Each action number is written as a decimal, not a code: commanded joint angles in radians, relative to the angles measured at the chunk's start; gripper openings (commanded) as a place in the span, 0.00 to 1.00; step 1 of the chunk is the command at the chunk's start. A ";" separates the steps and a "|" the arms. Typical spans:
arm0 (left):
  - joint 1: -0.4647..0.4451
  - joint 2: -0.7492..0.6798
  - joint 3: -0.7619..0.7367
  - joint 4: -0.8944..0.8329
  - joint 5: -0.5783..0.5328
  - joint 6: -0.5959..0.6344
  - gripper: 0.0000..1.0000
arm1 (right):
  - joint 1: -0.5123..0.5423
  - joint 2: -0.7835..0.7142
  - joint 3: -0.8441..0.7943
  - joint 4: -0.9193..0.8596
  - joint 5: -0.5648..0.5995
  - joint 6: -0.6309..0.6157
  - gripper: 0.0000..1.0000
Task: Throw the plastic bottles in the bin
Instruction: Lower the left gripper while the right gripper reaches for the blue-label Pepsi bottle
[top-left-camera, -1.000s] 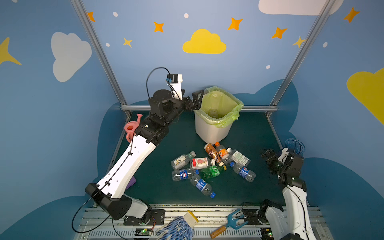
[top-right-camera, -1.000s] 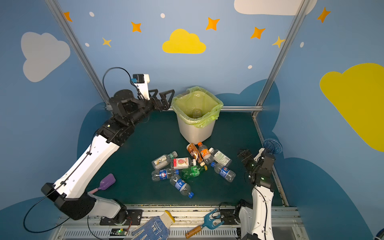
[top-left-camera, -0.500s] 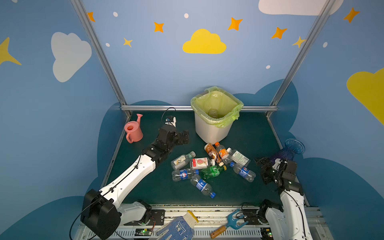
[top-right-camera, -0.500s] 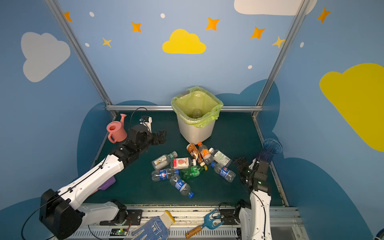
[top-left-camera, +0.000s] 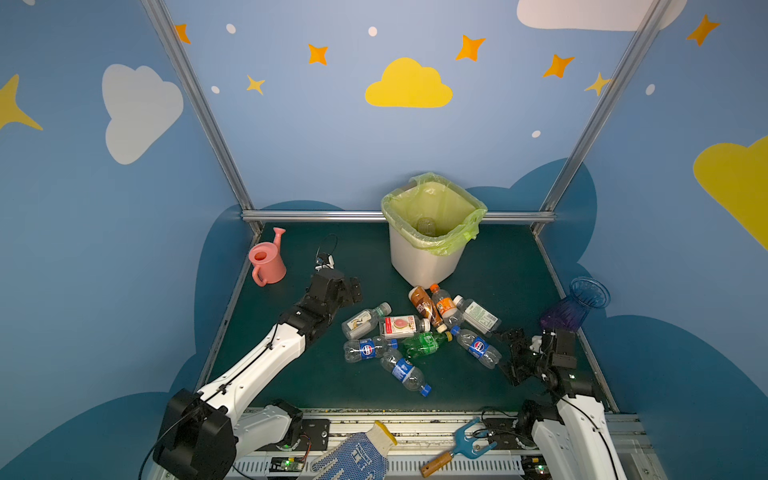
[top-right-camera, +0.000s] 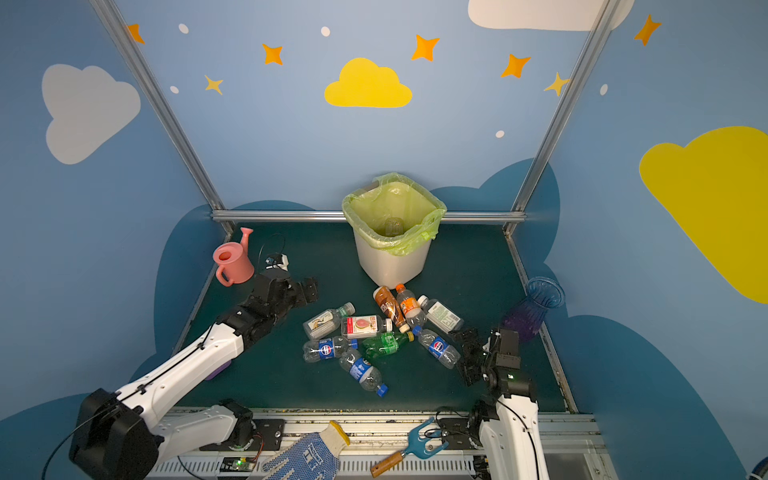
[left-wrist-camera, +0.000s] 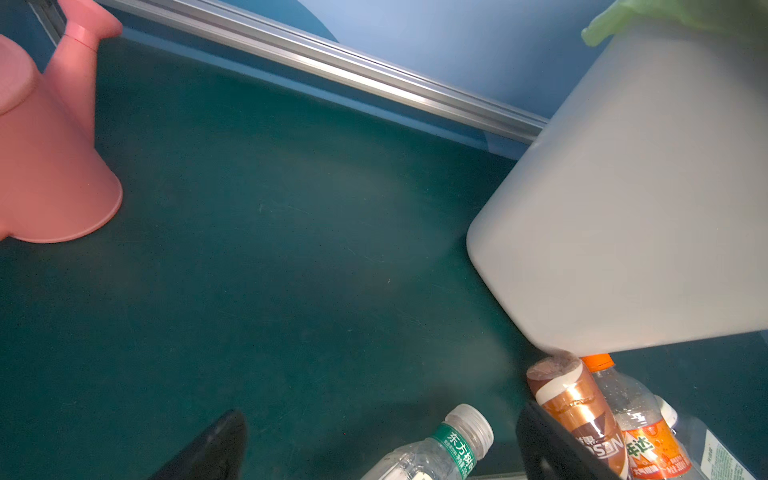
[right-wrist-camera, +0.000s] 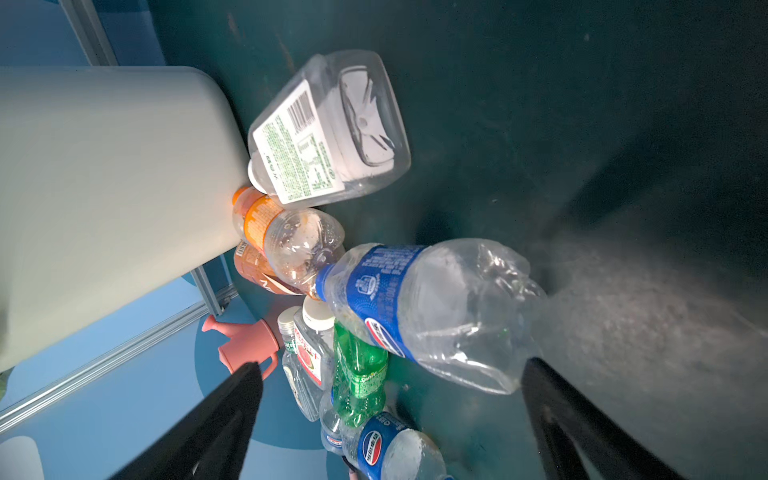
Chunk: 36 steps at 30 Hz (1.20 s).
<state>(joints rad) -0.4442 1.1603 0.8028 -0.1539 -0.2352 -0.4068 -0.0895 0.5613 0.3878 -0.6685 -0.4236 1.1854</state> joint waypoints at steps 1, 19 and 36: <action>0.008 -0.020 -0.013 0.005 -0.018 -0.019 1.00 | 0.010 -0.012 0.032 -0.074 0.011 0.038 0.98; 0.024 0.003 -0.034 0.017 -0.003 -0.043 1.00 | 0.176 0.166 0.007 0.136 0.104 0.176 0.98; 0.039 -0.002 -0.059 0.008 0.004 -0.045 1.00 | 0.227 0.439 0.001 0.299 0.287 0.127 0.93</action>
<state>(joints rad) -0.4118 1.1580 0.7528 -0.1463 -0.2333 -0.4500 0.1337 0.9771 0.3893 -0.3794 -0.1940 1.3472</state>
